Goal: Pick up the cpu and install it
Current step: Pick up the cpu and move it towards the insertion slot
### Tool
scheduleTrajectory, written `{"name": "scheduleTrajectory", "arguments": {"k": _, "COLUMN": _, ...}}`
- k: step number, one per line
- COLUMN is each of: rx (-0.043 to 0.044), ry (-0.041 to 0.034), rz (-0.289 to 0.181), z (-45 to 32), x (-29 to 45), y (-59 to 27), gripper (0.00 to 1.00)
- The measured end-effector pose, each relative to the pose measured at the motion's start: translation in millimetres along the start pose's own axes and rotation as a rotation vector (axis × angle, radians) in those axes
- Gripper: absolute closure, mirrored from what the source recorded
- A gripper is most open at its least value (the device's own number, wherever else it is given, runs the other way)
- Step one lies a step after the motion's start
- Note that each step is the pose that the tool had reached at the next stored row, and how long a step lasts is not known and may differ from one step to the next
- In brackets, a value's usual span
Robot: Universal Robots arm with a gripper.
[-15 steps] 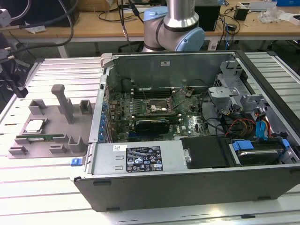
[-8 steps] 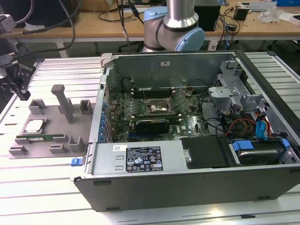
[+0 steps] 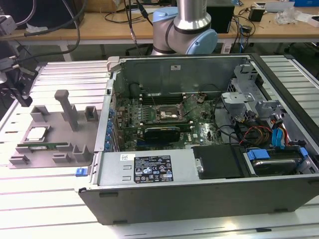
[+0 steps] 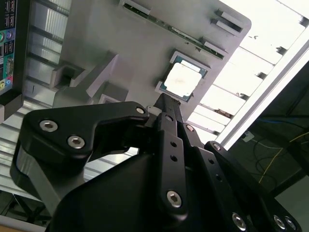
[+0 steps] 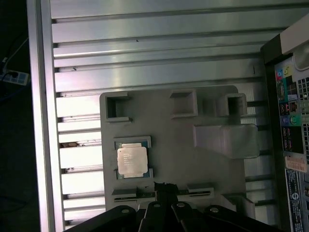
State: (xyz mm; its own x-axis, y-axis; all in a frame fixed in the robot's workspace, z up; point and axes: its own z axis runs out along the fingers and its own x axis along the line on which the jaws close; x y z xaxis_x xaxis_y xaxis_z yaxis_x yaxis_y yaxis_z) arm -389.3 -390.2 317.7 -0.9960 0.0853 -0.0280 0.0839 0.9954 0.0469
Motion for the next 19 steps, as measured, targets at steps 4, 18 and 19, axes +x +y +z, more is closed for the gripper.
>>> {"name": "scheduleTrajectory", "arguments": {"k": 4, "rx": 0.0001, "ry": 0.0001, "rz": 0.0, "z": 1.1, "x": 2.3, "y": -0.2, "gripper": 0.89}}
{"name": "scheduleTrajectory", "arguments": {"k": 18, "rx": -0.0001, "ry": 0.0002, "rz": 0.0, "z": 6.0, "x": 12.4, "y": -1.3, "gripper": 0.89}}
{"name": "scheduleTrajectory", "arguments": {"k": 19, "rx": -0.0002, "ry": 0.0001, "rz": 0.0, "z": 6.3, "x": 13.0, "y": -1.4, "gripper": 0.89}}
